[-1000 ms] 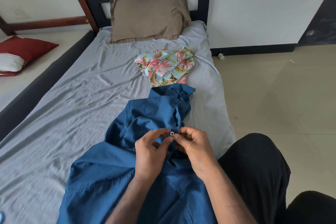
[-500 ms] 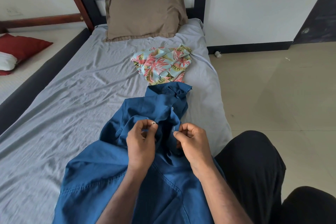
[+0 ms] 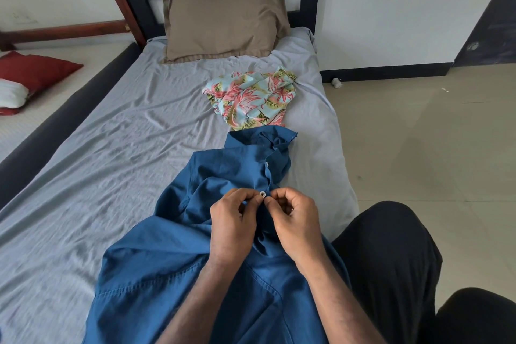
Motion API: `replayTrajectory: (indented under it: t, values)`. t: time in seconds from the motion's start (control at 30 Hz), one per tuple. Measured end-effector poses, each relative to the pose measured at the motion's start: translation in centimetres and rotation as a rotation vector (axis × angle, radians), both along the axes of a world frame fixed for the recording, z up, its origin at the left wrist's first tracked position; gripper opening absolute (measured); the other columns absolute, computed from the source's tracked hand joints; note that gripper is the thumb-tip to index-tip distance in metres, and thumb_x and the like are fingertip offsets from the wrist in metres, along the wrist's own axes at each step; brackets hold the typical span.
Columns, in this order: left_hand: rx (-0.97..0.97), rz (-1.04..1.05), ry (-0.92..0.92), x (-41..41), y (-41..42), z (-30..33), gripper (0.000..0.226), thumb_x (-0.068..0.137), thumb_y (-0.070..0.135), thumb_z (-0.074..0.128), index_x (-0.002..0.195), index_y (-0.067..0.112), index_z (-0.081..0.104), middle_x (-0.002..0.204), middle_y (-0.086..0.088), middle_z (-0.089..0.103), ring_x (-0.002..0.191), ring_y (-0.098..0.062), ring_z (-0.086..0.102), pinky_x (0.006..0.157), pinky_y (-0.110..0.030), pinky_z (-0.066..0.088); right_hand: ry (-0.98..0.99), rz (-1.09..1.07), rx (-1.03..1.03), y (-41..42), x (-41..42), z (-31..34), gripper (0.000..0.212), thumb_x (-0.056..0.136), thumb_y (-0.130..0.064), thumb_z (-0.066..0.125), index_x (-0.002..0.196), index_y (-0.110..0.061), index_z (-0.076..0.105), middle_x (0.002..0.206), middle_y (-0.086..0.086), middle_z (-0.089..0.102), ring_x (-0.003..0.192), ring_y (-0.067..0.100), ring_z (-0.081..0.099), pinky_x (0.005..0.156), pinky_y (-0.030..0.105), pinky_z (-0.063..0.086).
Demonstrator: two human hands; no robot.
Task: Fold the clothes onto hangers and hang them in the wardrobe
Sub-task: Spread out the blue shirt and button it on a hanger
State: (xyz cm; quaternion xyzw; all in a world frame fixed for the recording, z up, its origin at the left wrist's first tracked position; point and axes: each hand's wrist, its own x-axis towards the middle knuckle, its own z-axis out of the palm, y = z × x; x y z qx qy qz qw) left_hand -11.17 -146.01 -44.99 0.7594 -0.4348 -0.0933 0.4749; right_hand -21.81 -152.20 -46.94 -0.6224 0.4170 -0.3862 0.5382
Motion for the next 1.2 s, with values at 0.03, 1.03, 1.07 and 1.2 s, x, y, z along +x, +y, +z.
replayTrajectory:
  t: [0.03,1.03,1.07,1.2]
  values:
    - [-0.001,-0.008,-0.001,0.0,0.0,0.0,0.009,0.093,0.011,0.071,0.088,0.017,0.077,0.080,0.013,0.069,0.082,0.000,0.064,0.068,-0.009,0.045,-0.002,-0.004,-0.005,0.0,0.0,0.0,0.006,0.093,-0.016,0.071,0.088,-0.018,0.073,0.076,-0.005,0.073,0.069,0.012,0.069,0.065,0.030,0.059]
    - [0.073,-0.055,0.541,0.4,-0.1,0.7,0.041,0.102,0.024,0.059,0.063,0.012,0.065,0.059,-0.005,0.053,0.054,-0.023,0.045,0.049,-0.033,0.037,0.088,-0.021,-0.409,0.3,0.2,-0.1,0.011,0.084,-0.011,0.082,0.089,-0.015,0.073,0.077,-0.011,0.070,0.070,0.005,0.067,0.061,0.014,0.053]
    - [0.070,-0.068,0.531,0.4,-0.1,0.5,0.040,0.101,0.030,0.061,0.064,0.016,0.068,0.062,-0.004,0.061,0.056,-0.025,0.054,0.053,-0.036,0.045,0.108,-0.021,-0.410,0.3,0.3,-0.1,0.009,0.086,-0.012,0.081,0.089,-0.014,0.073,0.077,-0.010,0.070,0.070,0.005,0.067,0.061,0.013,0.052]
    - [0.013,-0.086,0.577,-0.3,0.1,0.4,0.020,0.099,0.020,0.064,0.088,0.011,0.079,0.084,-0.009,0.077,0.084,-0.026,0.075,0.079,-0.046,0.060,0.121,-0.030,-0.403,0.5,0.4,-0.1,0.007,0.089,-0.009,0.077,0.089,-0.015,0.073,0.077,-0.011,0.070,0.068,0.004,0.066,0.059,0.011,0.050]
